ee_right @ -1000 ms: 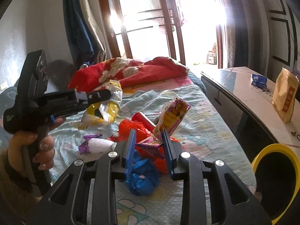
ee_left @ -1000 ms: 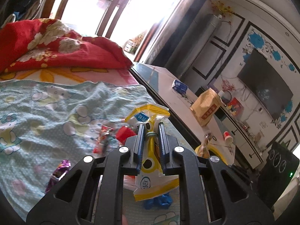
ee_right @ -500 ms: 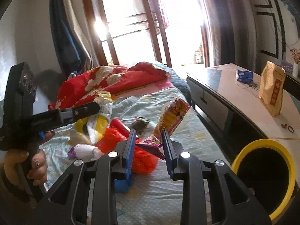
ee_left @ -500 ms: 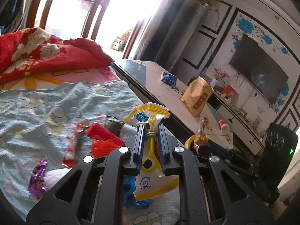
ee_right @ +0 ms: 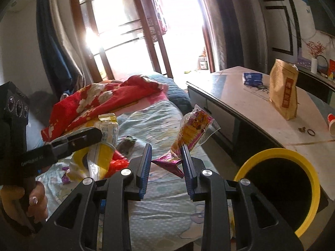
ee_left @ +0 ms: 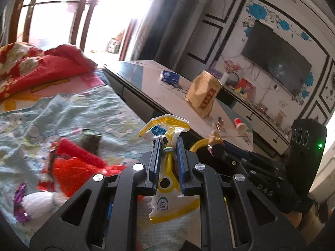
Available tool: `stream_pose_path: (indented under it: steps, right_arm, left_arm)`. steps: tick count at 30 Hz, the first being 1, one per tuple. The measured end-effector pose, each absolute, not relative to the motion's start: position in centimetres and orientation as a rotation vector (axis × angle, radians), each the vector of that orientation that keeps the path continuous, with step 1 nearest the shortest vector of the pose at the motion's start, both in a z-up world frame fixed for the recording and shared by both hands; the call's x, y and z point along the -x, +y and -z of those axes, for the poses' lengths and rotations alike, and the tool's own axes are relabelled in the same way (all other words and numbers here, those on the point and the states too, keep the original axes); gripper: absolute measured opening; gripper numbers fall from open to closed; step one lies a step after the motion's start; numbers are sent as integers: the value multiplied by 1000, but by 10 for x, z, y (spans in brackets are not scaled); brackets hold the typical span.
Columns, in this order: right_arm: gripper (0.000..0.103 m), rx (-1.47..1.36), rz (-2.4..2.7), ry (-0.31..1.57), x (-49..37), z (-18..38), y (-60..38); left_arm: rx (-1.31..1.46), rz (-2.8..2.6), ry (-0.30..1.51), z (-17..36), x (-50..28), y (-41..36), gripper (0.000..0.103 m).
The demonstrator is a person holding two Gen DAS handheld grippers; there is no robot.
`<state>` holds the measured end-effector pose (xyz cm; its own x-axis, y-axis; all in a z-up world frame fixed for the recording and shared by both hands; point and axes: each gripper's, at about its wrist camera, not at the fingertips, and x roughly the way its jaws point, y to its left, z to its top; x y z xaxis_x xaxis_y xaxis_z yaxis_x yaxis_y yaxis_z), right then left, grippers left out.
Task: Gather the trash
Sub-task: 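Carry both held wrappers from the bed over the trash bin, then open the right tool over the bin while the left tool opens too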
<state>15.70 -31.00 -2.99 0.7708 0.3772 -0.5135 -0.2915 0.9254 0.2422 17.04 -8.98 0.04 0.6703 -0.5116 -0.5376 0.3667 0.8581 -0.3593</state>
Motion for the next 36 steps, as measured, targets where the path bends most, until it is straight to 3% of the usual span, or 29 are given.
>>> stream_pose_path:
  steps: [36]
  right_arm:
    - [28, -306, -33, 629, -158, 63, -458]
  left_arm:
    - [73, 755, 725, 41, -181, -249, 9]
